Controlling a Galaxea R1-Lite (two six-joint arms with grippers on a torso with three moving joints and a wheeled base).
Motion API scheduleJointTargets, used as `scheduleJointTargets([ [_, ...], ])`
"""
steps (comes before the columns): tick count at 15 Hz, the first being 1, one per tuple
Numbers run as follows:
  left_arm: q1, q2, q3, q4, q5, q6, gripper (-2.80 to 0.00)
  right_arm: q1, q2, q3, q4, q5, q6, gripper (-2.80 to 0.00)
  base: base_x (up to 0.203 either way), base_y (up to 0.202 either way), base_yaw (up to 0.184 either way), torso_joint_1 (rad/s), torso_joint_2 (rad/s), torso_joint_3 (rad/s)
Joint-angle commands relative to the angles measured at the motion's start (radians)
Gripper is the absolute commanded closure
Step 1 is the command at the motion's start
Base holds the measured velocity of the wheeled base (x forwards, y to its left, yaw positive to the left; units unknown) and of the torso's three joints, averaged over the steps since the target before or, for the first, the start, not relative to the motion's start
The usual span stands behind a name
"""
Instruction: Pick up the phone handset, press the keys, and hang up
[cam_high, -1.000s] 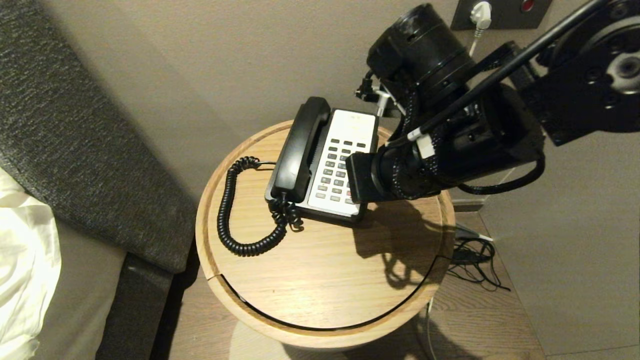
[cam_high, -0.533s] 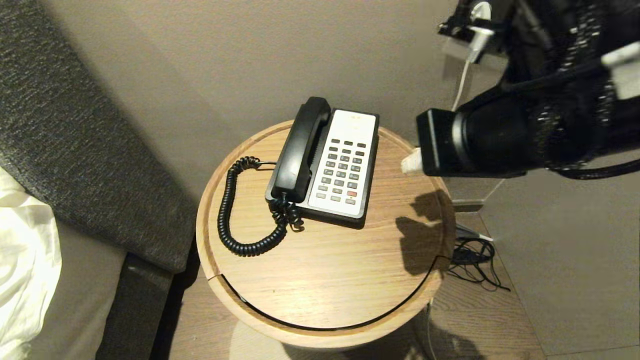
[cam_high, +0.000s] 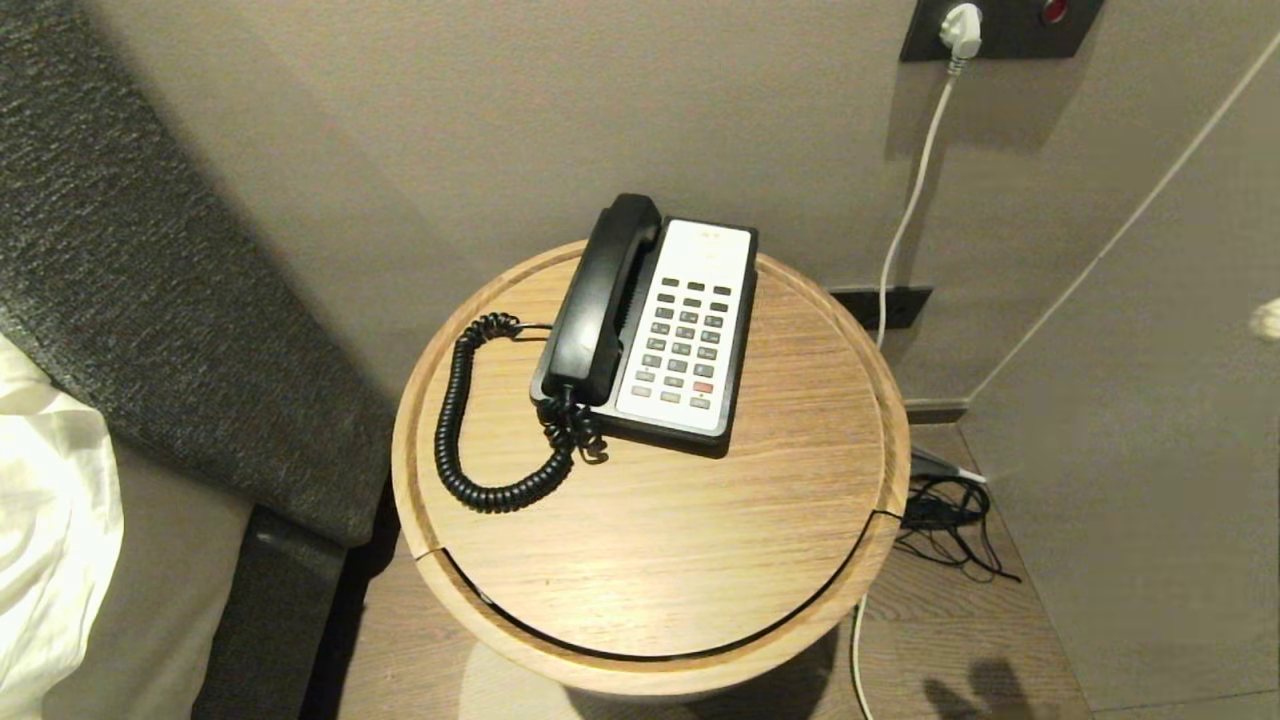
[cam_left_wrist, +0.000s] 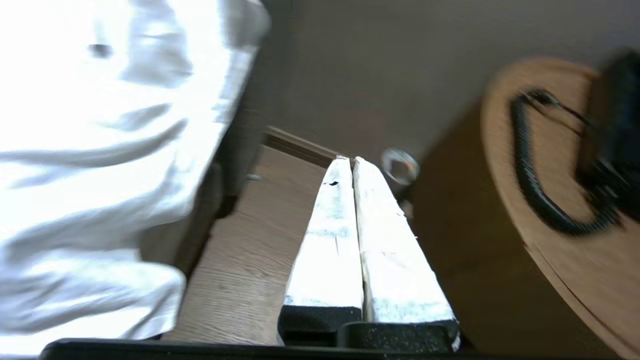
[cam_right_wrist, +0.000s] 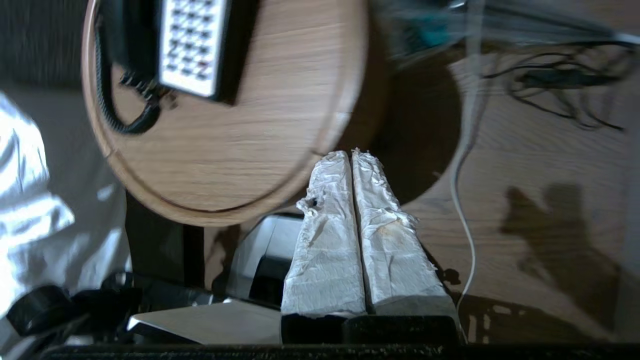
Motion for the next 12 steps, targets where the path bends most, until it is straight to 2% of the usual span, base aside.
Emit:
scheduleJointTargets([
  [1,0.053,-0.003,0.004,-0.001,0.025,-0.024,0.00,-0.113,-0.217,0.048,0.031,0.003,0.003,0.00,0.000,0.000,0.000,0.000,0.00,0.000],
  [6,0.161,-0.002,0.042,-0.003,0.034,-0.044,0.00,-0.338,-0.443,0.066,0.094,0.017,0.003,0.00,0.000,0.000,0.000,0.000,0.00,0.000],
  [8,0.165,-0.001,0.047,-0.008,0.065,-0.051,0.00,-0.395,-0.513,0.075,0.121,0.029,0.003,0.00,0.000,0.000,0.000,0.000,0.00,0.000],
  [10,0.225,-0.001,0.043,-0.024,0.072,-0.053,0.00,-0.462,-0.589,0.121,0.129,0.036,0.005,0.00,0.000,0.000,0.000,0.000,0.00,0.000],
  [12,0.232,-0.001,0.078,-0.038,0.078,-0.064,0.00,-0.517,-0.659,0.176,0.130,0.049,0.005,0.00,0.000,0.000,0.000,0.000,0.00,0.000],
])
